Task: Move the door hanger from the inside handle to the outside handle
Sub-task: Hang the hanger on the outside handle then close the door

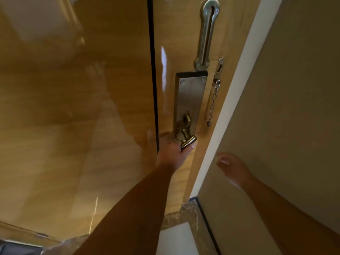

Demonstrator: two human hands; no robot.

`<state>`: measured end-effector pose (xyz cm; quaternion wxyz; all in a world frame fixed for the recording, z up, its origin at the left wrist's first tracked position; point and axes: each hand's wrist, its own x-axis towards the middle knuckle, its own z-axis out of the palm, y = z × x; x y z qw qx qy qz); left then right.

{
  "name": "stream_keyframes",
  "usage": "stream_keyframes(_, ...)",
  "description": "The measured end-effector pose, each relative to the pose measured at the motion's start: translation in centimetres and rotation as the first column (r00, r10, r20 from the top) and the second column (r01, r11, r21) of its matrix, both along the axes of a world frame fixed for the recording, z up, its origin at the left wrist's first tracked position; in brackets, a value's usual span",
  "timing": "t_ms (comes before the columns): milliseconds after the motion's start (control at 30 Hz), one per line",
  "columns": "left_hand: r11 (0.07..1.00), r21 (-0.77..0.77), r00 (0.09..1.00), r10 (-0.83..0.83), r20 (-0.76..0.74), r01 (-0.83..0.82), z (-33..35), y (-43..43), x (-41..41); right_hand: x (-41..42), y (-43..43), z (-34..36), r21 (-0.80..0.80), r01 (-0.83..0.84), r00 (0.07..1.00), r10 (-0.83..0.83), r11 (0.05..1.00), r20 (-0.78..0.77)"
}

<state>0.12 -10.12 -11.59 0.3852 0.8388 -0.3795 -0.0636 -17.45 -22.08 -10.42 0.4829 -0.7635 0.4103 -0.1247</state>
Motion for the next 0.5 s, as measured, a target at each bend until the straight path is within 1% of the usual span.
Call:
stream_keyframes(133, 1.000, -0.020, 1.000, 0.012, -0.004, -0.012, -0.1, -1.0, 1.1, 2.4, -0.3, 0.9, -0.035, -0.055, 0.998, 0.054, 0.998, -0.040)
stream_keyframes(233, 0.999, -0.009, 0.999, 0.038, 0.019, -0.038, -0.3, -1.8, 2.0, 4.2, -0.7, 1.7, -0.121, -0.112, 0.991, 0.102, 0.986, -0.083)
stream_keyframes(333, 0.998, -0.005, 0.998, 0.066, 0.005, -0.066, -0.3, -2.7, 3.0, 5.8, -1.1, 2.3, -0.157, -0.128, 0.990, 0.117, 0.979, -0.073)
stream_keyframes(500, 0.989, -0.120, 0.996, 0.084, -0.027, -0.086, -1.3, -4.2, 4.0, 8.0, -2.2, 1.7, -0.140, -0.137, 0.990, 0.130, 0.981, -0.058)
